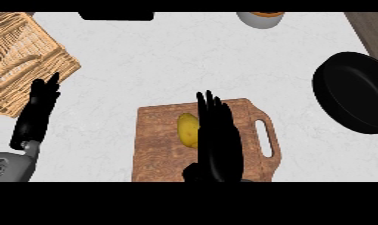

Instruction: Pick the lemon from the cutting board and place it in the pot

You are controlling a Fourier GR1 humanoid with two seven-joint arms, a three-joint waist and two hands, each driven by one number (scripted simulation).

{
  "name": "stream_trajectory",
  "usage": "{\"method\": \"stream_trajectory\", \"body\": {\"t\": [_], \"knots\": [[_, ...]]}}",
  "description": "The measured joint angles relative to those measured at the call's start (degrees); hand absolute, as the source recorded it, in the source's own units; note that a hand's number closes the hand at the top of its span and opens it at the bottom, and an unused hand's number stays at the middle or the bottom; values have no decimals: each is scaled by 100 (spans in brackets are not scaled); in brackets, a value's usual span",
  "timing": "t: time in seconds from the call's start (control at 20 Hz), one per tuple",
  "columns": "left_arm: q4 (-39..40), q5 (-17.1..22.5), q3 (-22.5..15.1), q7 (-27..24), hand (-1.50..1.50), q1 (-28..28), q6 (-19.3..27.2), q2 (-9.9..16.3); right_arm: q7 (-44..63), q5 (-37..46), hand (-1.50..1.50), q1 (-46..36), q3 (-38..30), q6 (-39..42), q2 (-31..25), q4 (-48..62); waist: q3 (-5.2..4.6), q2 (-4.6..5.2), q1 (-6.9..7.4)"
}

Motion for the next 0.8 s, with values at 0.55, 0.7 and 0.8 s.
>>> {"method": "stream_trajectory", "body": {"t": [0.55, 0.7, 0.8], "knots": [[-215, -74, 25, 84, 0, 79, 9, -3, 753, -775, -150, -477, -9, 812, -4, -253, 17, 31, 41], [-332, -71, 47, 173, 0, 79, -26, 35, 787, -908, -150, -635, -100, 858, -3, -56, 21, 40, 64], [-324, -99, 51, 154, 0, 85, -5, -4, 800, -978, -150, -679, -87, 870, -3, 93, 21, 48, 61]]}}
